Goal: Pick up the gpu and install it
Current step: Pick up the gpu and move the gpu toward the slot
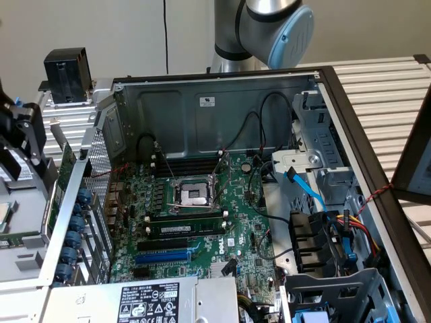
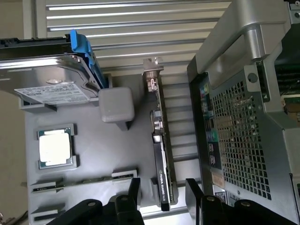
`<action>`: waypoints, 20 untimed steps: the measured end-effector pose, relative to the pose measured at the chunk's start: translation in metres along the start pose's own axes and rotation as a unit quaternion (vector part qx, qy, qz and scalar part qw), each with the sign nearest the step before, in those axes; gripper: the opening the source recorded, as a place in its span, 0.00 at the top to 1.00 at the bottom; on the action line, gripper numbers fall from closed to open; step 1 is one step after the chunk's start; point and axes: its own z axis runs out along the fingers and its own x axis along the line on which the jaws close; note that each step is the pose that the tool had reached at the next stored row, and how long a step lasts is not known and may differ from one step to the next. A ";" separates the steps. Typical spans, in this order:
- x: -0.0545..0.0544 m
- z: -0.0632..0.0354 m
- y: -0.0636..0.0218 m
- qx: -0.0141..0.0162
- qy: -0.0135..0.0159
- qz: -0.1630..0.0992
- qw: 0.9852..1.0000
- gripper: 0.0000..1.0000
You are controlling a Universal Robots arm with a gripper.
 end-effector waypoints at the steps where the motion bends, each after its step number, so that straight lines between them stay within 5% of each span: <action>1: 0.000 0.0009 -0.0002 -0.002 0.000 0.001 1.000 0.49; 3: 0.000 0.0036 -0.0006 -0.005 0.000 0.004 1.000 0.49; 10: 0.001 0.0154 -0.0027 -0.006 -0.002 0.006 1.000 0.49; 16: 0.002 0.0221 -0.0038 -0.013 -0.005 0.006 1.000 0.49; 20: 0.003 0.0278 -0.0041 -0.014 -0.008 0.005 1.000 0.49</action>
